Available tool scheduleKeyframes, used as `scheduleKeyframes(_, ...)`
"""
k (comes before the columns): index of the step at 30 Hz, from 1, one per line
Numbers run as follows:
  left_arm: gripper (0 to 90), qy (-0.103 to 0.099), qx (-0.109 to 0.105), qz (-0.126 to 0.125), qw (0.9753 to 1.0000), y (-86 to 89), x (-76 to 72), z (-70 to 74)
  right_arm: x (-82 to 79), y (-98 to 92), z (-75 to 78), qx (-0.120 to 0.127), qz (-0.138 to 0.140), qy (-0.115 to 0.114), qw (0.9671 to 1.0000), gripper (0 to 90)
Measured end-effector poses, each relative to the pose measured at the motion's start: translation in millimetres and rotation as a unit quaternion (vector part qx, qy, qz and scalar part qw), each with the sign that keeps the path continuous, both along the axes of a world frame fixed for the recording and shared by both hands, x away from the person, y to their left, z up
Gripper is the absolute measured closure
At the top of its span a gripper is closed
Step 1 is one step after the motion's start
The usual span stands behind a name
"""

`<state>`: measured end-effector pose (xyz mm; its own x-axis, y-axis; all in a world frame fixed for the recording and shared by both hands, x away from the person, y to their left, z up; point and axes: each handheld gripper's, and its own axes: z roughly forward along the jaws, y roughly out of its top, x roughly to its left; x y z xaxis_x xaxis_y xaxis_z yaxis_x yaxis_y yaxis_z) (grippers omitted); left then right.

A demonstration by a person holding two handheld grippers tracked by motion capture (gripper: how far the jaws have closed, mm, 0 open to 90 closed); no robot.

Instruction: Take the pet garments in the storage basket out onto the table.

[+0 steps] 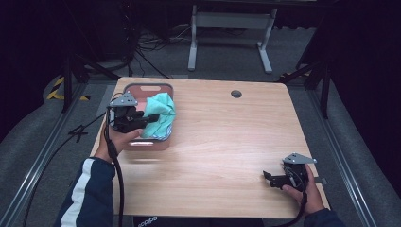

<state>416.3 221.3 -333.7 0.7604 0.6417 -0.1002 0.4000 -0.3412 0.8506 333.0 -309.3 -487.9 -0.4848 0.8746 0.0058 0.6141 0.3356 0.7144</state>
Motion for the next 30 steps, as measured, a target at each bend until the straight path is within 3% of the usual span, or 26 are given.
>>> scheduleKeyframes(6,77.4,-0.008,0.003,-0.015,0.9999,-17.1,-2.4,11.9,0.0,0.0,0.0,0.000,0.000,0.000,1.0000,2.5)
scheduleKeyframes(13,77.4,-0.007,0.012,-0.053,0.9985,-52.1,-0.7,15.5,0.0,0.0,0.0,0.000,0.000,0.000,1.0000,2.5)
scheduleKeyframes(19,77.4,0.003,0.016,-0.080,0.9966,-83.7,0.9,10.5,0.0,0.0,0.0,0.000,0.000,0.000,1.0000,2.5)
scheduleKeyframes(30,77.3,0.024,0.015,-0.138,0.9900,-138.7,1.0,-9.8,0.0,0.0,0.0,0.000,0.000,0.000,1.0000,2.5)
